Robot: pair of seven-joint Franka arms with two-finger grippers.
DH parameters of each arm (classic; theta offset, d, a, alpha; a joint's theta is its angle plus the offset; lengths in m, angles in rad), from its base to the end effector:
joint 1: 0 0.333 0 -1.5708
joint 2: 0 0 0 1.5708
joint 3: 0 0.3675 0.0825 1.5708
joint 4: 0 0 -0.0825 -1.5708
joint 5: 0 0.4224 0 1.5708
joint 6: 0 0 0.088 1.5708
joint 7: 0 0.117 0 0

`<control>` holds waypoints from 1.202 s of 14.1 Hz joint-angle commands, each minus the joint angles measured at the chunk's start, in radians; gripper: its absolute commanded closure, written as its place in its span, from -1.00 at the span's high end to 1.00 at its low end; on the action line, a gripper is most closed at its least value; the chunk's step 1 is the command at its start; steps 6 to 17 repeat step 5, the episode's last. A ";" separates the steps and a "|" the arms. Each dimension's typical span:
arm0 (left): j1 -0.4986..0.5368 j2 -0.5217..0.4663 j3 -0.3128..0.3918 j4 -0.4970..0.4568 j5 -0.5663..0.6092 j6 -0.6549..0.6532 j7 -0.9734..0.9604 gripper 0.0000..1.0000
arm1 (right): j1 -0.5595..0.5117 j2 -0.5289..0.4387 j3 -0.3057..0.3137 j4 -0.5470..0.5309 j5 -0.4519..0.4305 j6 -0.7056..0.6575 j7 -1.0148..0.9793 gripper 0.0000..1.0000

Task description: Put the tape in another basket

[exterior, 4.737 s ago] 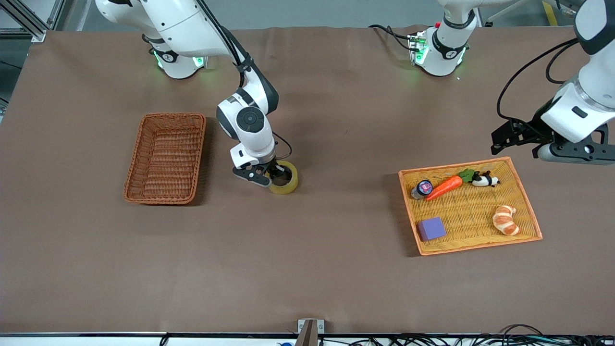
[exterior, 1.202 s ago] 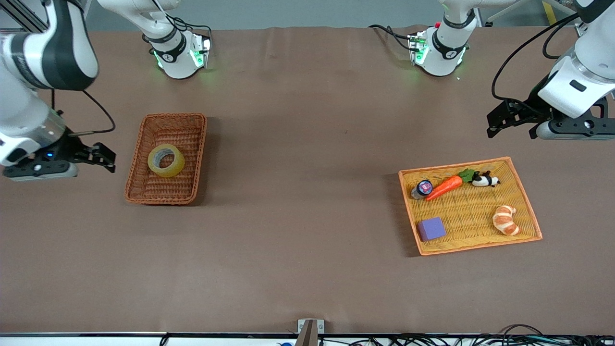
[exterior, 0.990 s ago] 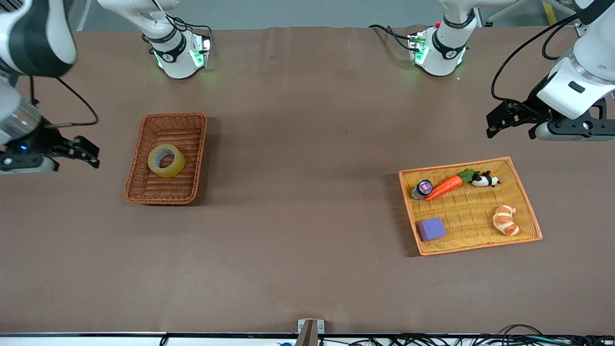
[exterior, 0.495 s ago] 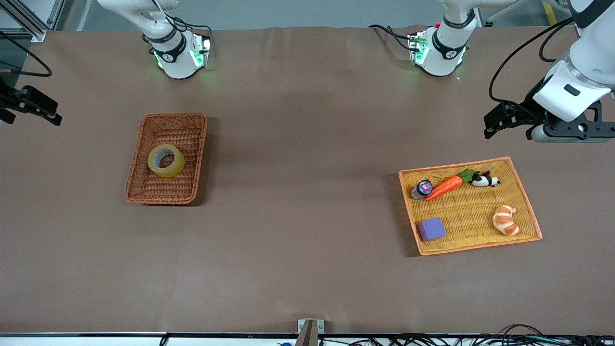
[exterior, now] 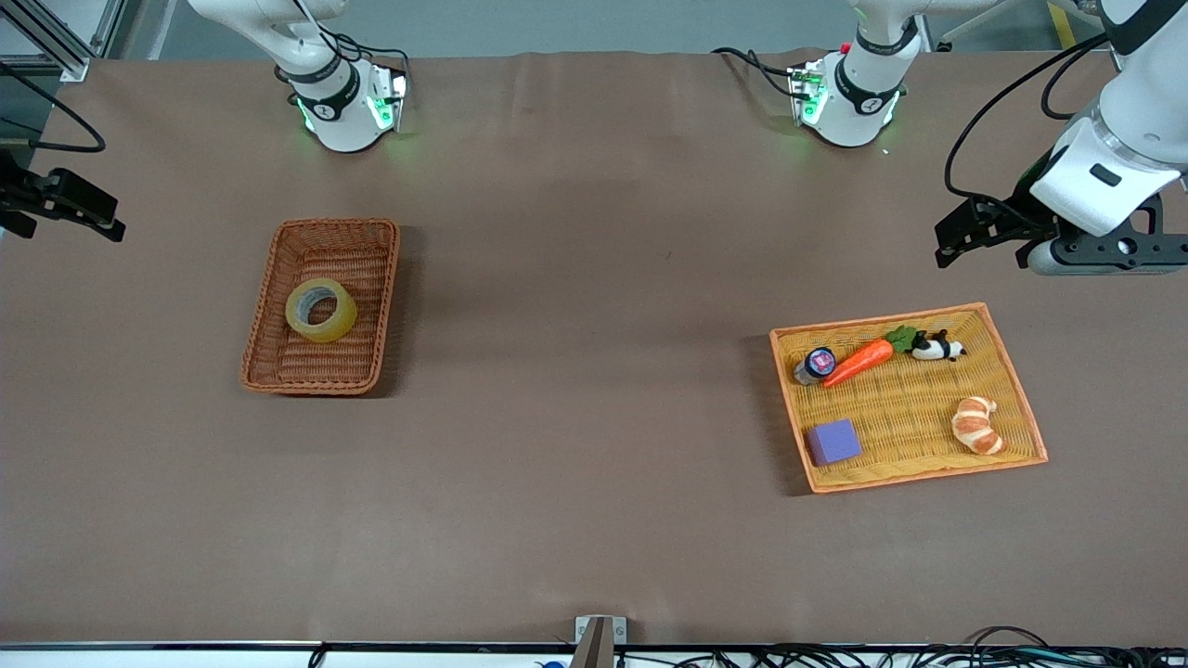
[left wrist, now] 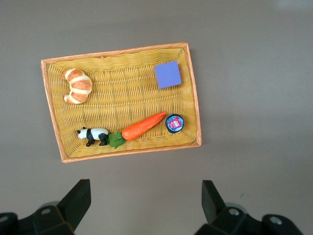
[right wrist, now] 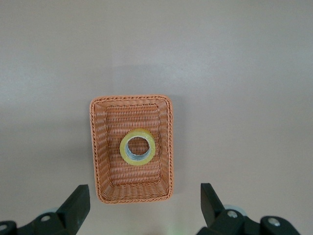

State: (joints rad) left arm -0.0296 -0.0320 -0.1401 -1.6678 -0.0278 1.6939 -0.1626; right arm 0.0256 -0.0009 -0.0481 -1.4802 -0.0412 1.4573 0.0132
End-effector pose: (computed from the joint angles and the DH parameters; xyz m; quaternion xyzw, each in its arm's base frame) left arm 0.5831 -0.1043 0.6460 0.9995 -0.0023 0.0266 0.0162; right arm 0.5804 -0.0183 0.7025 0.9995 -0.0200 -0.0111 0.0204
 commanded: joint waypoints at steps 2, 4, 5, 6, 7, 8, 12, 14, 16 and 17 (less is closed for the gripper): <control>-0.004 -0.016 -0.001 -0.003 0.031 -0.010 -0.046 1.00 | -0.027 0.002 0.008 0.012 0.009 -0.008 0.019 1.00; -0.004 -0.014 -0.003 -0.003 0.032 -0.008 -0.042 1.00 | -0.032 0.002 0.008 0.009 0.014 -0.005 0.021 1.00; -0.004 -0.014 -0.003 -0.003 0.032 -0.010 -0.032 1.00 | -0.030 0.002 0.008 0.009 0.015 -0.003 0.021 1.00; -0.004 -0.014 -0.003 -0.003 0.032 -0.010 -0.032 1.00 | -0.030 0.002 0.008 0.009 0.015 -0.003 0.021 1.00; -0.004 -0.014 -0.003 -0.003 0.032 -0.010 -0.032 1.00 | -0.030 0.002 0.008 0.009 0.015 -0.003 0.021 1.00; -0.004 -0.014 -0.003 -0.003 0.032 -0.010 -0.032 1.00 | -0.030 0.002 0.008 0.009 0.015 -0.003 0.021 1.00; -0.004 -0.014 -0.003 -0.003 0.032 -0.010 -0.032 1.00 | -0.030 0.002 0.008 0.009 0.015 -0.003 0.021 1.00; -0.004 -0.014 -0.003 -0.003 0.032 -0.010 -0.032 1.00 | -0.030 0.002 0.008 0.009 0.015 -0.003 0.021 1.00; -0.004 -0.014 -0.003 -0.003 0.032 -0.010 -0.032 1.00 | -0.030 0.002 0.008 0.009 0.015 -0.003 0.021 1.00; -0.004 -0.014 -0.003 -0.003 0.032 -0.010 -0.032 1.00 | -0.030 0.002 0.008 0.009 0.015 -0.003 0.021 1.00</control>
